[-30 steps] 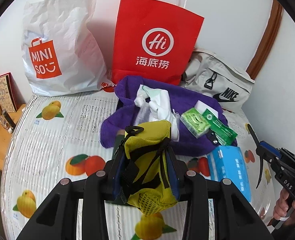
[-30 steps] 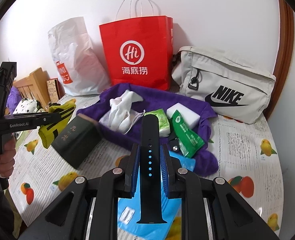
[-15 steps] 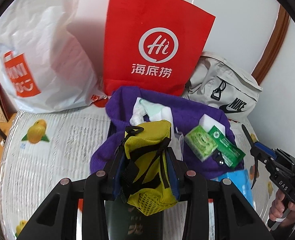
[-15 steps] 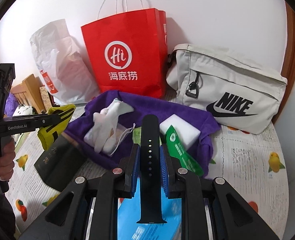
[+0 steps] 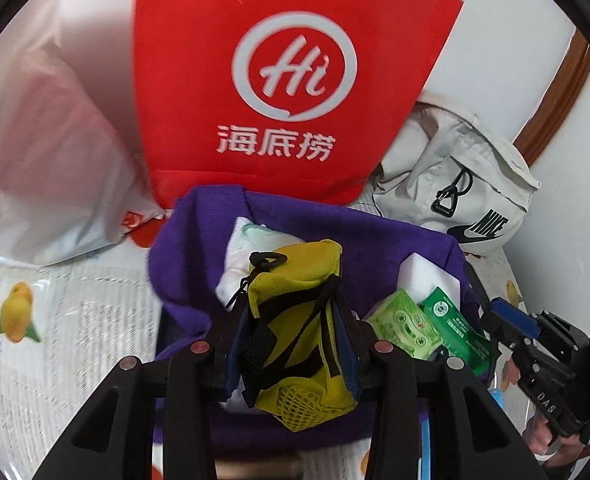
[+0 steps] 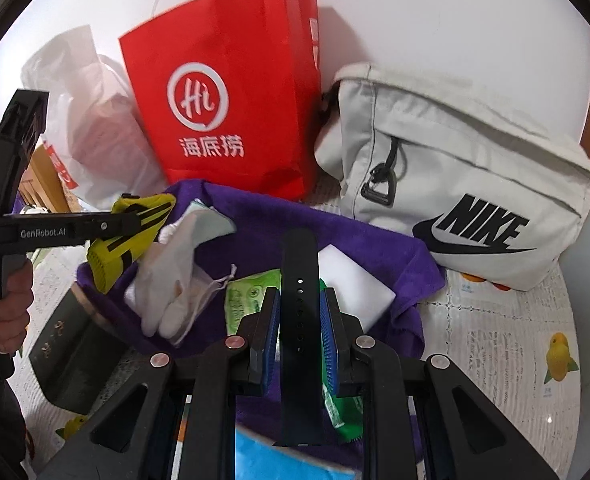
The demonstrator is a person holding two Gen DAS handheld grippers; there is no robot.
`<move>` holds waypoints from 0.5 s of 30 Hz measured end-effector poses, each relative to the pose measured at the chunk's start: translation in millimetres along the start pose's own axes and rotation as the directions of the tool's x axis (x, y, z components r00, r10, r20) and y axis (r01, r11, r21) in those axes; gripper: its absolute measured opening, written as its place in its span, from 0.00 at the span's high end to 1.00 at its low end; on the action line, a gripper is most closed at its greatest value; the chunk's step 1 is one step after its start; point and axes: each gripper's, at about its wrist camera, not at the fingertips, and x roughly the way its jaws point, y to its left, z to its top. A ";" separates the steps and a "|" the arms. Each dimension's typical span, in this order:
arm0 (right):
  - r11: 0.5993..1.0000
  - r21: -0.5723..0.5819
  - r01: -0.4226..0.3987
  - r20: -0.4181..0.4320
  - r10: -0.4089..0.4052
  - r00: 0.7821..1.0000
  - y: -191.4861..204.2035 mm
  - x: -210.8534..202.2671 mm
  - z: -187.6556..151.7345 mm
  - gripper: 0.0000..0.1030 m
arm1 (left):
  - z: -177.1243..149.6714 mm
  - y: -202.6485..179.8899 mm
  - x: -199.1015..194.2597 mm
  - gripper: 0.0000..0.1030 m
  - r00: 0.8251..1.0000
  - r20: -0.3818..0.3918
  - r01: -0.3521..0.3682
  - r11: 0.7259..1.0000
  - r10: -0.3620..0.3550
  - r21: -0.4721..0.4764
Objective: Organize soft objects
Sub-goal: 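Lower both grippers onto the towel and open them to release pouch and strap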
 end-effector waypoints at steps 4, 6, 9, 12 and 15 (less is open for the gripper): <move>1.000 -0.004 -0.007 -0.041 0.007 0.999 -2.4 16.6 -1.3 0.80 | 1.5 -0.9 21.8 0.61 0.999 -0.039 -0.014 1.000 0.013 -0.003; 1.000 -0.004 -0.004 -0.060 0.003 0.998 -3.9 24.2 -2.7 0.80 | 0.4 0.1 27.6 0.58 0.999 -0.046 -0.019 1.000 0.019 -0.002; 1.000 -0.009 -0.007 -0.092 0.006 0.996 -5.4 32.9 -4.1 0.80 | -0.2 1.2 31.8 0.53 0.998 -0.055 -0.017 1.000 0.016 -0.008; 1.000 -0.010 -0.015 -0.111 0.014 0.994 -5.6 39.1 -4.8 0.80 | 0.1 2.5 35.5 0.47 0.998 -0.068 -0.018 1.000 0.018 -0.001; 1.000 -0.008 -0.019 -0.134 0.018 0.991 -6.0 46.0 -4.7 0.80 | -0.2 4.3 36.9 0.43 0.997 -0.072 -0.011 1.000 0.011 -0.005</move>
